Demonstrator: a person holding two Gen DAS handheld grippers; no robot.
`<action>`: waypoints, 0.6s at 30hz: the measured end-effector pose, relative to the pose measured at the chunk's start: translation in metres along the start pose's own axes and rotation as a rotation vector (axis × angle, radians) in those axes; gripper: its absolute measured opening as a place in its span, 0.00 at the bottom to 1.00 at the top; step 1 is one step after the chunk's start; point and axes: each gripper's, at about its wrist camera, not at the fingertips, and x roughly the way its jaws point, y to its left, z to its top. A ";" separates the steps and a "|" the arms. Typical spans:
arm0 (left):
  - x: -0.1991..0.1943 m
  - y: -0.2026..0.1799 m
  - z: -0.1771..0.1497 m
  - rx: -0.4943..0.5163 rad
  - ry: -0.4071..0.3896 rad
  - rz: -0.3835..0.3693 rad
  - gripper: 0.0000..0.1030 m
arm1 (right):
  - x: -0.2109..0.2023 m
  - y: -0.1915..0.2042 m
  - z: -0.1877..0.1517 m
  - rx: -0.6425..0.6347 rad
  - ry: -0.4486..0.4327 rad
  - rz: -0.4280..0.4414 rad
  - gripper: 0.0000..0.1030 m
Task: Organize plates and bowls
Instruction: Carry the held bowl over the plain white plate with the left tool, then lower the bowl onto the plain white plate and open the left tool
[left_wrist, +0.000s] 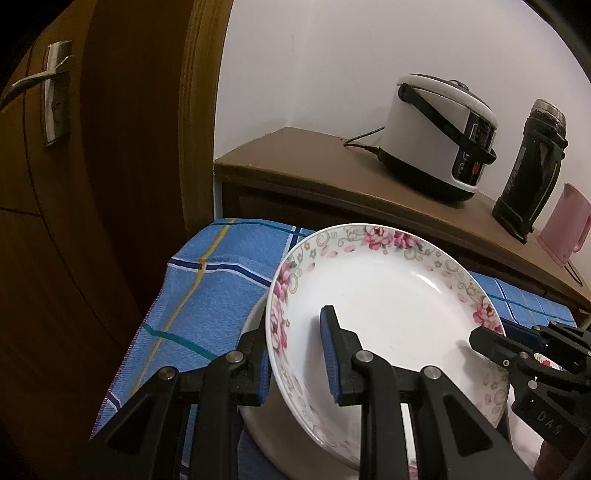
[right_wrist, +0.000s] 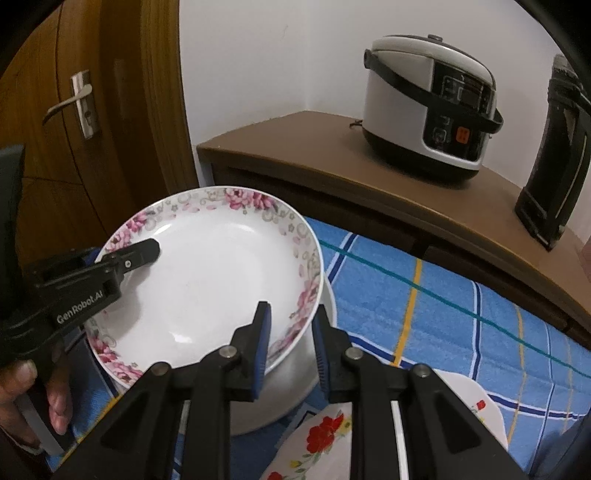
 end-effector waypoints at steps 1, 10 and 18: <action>0.001 0.000 0.000 0.000 0.004 -0.002 0.24 | 0.000 0.001 0.000 -0.008 0.006 -0.006 0.23; 0.009 0.003 -0.002 -0.027 0.070 -0.035 0.24 | 0.003 0.003 -0.002 -0.045 0.040 -0.026 0.24; 0.011 0.005 -0.002 -0.035 0.088 -0.038 0.24 | 0.009 0.010 -0.002 -0.102 0.072 -0.061 0.24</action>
